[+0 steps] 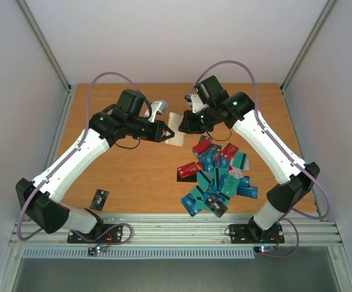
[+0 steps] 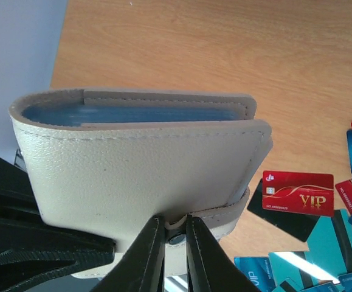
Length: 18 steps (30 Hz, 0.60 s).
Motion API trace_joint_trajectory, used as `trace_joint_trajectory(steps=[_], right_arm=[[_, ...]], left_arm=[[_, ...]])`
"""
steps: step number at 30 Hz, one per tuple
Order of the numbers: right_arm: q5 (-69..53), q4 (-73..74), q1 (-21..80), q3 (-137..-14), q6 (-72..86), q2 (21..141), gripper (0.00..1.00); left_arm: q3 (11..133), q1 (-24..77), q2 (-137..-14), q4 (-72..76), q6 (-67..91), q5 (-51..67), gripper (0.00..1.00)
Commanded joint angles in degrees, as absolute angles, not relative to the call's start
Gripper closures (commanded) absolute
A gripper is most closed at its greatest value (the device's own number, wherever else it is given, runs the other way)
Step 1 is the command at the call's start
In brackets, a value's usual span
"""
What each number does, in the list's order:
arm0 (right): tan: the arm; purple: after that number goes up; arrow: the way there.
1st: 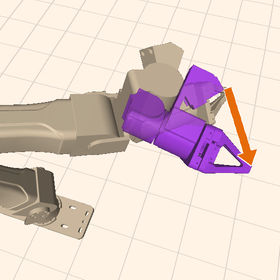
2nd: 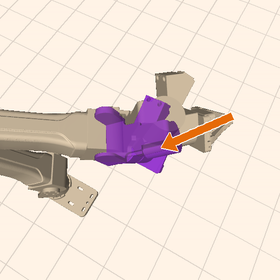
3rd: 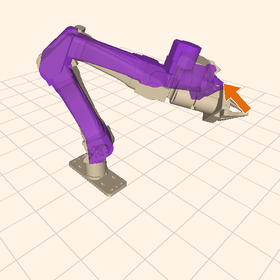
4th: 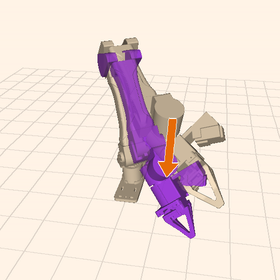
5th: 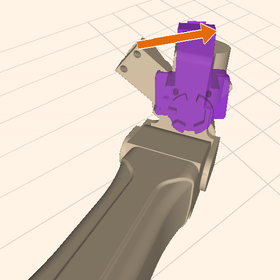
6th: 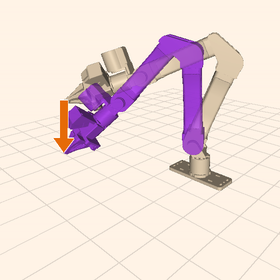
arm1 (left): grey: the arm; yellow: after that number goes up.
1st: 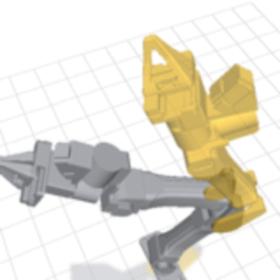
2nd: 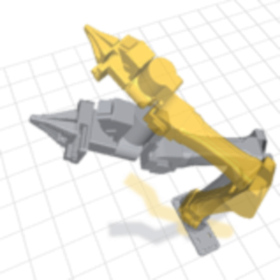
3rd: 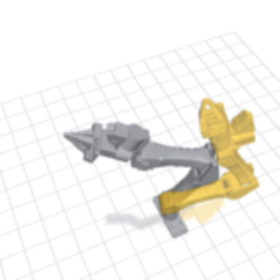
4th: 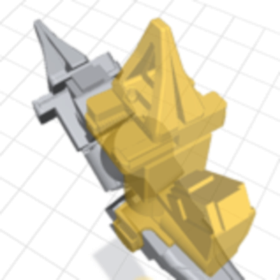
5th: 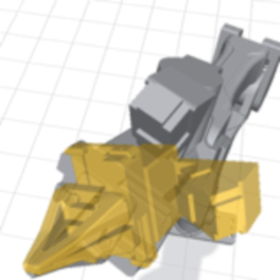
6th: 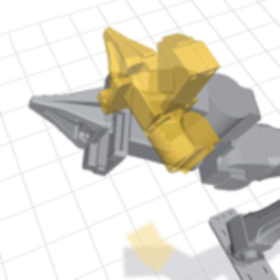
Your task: Put the credit cards into the card holder
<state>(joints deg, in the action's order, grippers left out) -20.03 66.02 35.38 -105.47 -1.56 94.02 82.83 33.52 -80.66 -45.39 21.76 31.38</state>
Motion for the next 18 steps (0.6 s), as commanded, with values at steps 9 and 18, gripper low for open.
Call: trace_joint_trajectory(steps=[9,18], right_arm=[[-16.7,68.9,35.7,-104.4,-2.2,94.9,0.99],[-22.8,65.9,35.7,-105.4,-0.1,94.4,0.6]], left_arm=[[87.6,34.0,-81.8,-44.5,19.6,31.8,1.0],[87.6,35.6,-82.2,-45.7,18.3,30.4,1.0]])
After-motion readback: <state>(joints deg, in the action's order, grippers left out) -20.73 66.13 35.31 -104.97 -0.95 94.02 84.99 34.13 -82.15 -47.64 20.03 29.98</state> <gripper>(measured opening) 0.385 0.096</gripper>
